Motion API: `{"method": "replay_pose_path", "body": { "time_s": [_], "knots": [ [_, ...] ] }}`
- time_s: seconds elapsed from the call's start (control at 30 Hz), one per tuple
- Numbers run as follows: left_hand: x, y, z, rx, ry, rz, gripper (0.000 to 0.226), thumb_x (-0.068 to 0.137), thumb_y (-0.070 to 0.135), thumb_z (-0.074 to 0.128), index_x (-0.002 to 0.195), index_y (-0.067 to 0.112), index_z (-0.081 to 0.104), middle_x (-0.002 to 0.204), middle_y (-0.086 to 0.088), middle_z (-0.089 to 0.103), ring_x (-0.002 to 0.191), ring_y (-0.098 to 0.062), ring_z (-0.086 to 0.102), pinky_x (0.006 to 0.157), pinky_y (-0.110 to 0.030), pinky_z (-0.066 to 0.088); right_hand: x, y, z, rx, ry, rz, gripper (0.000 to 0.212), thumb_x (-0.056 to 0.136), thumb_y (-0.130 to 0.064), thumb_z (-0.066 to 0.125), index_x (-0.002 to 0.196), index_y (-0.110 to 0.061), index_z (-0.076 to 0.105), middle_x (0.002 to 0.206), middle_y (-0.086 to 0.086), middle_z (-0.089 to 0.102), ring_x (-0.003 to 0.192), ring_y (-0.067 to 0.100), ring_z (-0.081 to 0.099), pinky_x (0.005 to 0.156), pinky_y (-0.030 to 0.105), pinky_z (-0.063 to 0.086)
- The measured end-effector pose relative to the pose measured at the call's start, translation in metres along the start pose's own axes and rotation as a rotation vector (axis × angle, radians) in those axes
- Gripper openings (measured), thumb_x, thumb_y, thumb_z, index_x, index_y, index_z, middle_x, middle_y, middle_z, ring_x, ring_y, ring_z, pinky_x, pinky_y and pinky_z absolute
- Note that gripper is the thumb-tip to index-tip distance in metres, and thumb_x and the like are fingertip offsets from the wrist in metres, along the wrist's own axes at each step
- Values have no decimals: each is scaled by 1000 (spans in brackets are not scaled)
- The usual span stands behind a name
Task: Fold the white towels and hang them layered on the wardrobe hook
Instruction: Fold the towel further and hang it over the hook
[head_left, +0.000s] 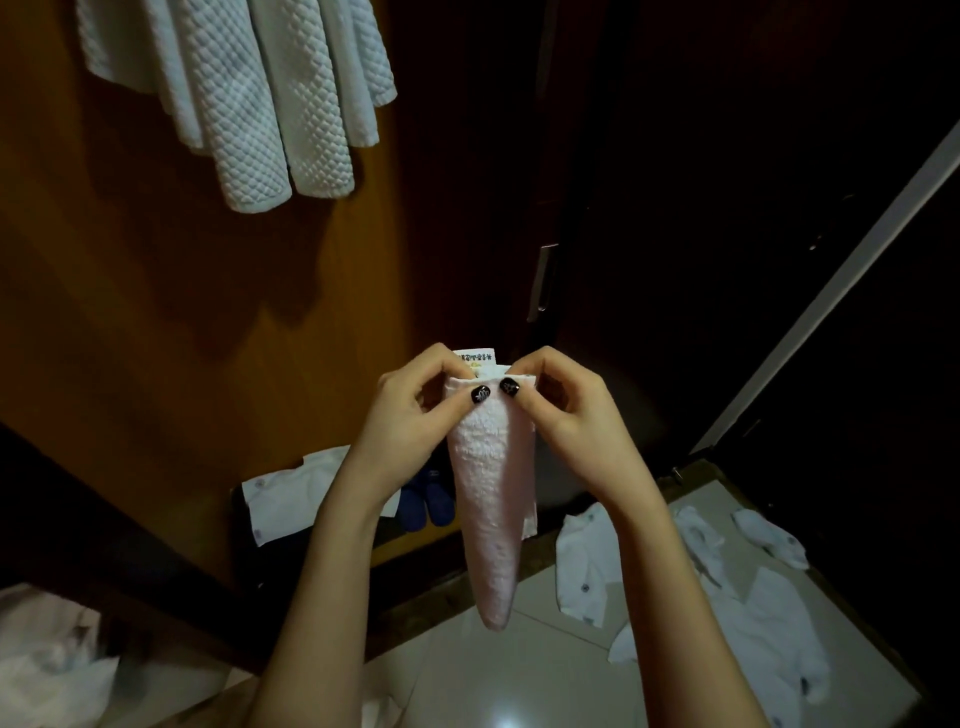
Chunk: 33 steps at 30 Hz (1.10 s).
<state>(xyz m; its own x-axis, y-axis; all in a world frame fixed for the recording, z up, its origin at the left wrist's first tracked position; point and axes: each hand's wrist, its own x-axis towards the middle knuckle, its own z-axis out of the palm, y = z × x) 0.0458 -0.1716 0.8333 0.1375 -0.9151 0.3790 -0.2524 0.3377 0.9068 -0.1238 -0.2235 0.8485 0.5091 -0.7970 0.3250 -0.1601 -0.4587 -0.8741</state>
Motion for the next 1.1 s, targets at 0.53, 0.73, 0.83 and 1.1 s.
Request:
{"method": "replay_pose_path", "body": {
  "time_s": [0.53,0.73,0.83,1.1],
  "knots": [
    [-3,2,9,-259,71,14,44,84,1,68,100,42,75,111,17,70,107,-7,65,83,-26,56,13,-10,1,321,186,20,24,100,-10,53,122,-20,52,86,-16,68,79,0,64,67,17,52],
    [14,-1,-1,-693,179,-20,30,81,6,66,94,32,75,107,10,70,100,-6,64,79,-21,54,-17,16,-8,194,-20,77,14,98,-14,55,104,-22,63,94,-12,66,85,3,62,72,16,48],
    [19,-7,2,-781,213,-37,23,85,10,59,100,25,67,107,7,69,95,-8,66,76,-24,55,-23,18,-20,201,-67,85,14,96,-4,57,100,-15,64,88,-12,66,80,3,63,72,17,50],
    [28,-13,13,-799,229,-51,29,85,13,60,111,25,56,108,8,70,92,-9,66,73,-28,57,-33,16,-20,107,-227,187,52,95,-42,47,95,6,66,86,31,57,69,28,51,66,35,43]
  ]
}}
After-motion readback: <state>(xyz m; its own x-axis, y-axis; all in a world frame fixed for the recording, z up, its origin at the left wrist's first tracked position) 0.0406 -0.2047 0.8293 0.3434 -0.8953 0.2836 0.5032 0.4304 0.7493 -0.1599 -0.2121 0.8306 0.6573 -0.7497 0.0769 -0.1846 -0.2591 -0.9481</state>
